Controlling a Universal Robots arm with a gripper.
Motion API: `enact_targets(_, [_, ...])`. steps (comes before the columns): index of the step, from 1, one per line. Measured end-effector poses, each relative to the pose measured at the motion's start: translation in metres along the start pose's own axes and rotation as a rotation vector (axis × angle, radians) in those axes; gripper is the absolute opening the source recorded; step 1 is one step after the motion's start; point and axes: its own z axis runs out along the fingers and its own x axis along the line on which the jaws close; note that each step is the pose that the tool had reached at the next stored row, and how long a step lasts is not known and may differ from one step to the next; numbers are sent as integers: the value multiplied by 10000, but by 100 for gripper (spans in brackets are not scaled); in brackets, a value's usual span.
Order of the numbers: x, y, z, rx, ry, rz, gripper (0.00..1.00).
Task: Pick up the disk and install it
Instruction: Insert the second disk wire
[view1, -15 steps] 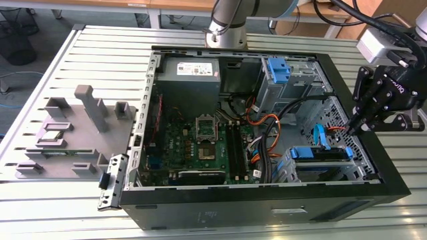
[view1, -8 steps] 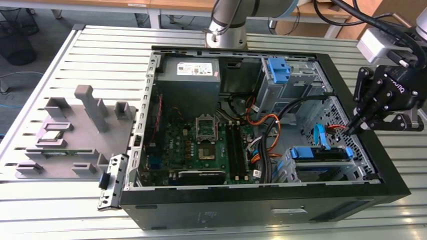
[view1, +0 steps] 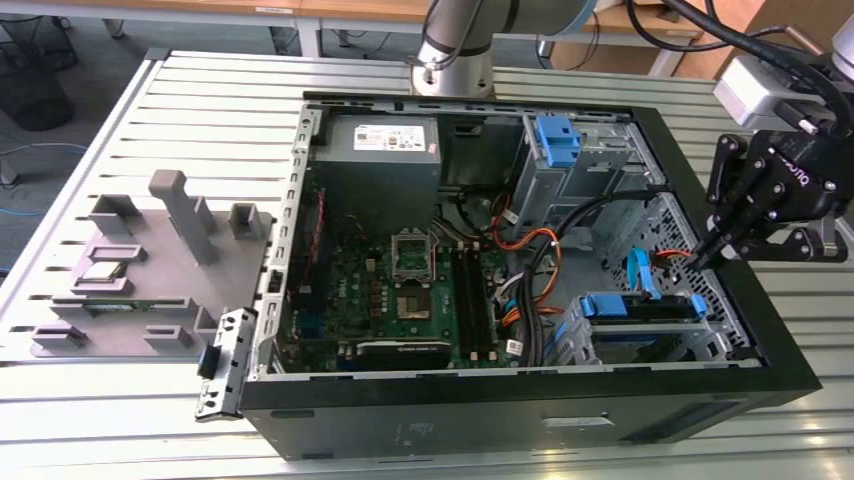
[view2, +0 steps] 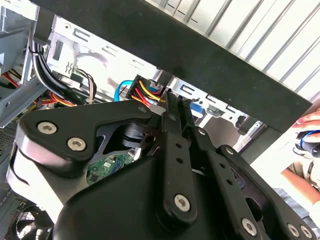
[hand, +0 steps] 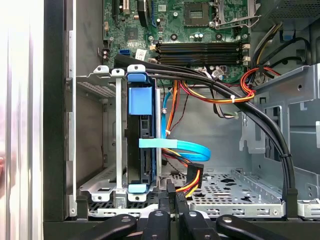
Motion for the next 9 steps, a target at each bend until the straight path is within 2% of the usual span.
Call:
enact_targets(2, [2,29,1,44,0,-4,17])
enact_targets(7, [19,86,18,363,-12,-13,17])
enact_targets(9, [28,122,25,452,-13,-13,17])
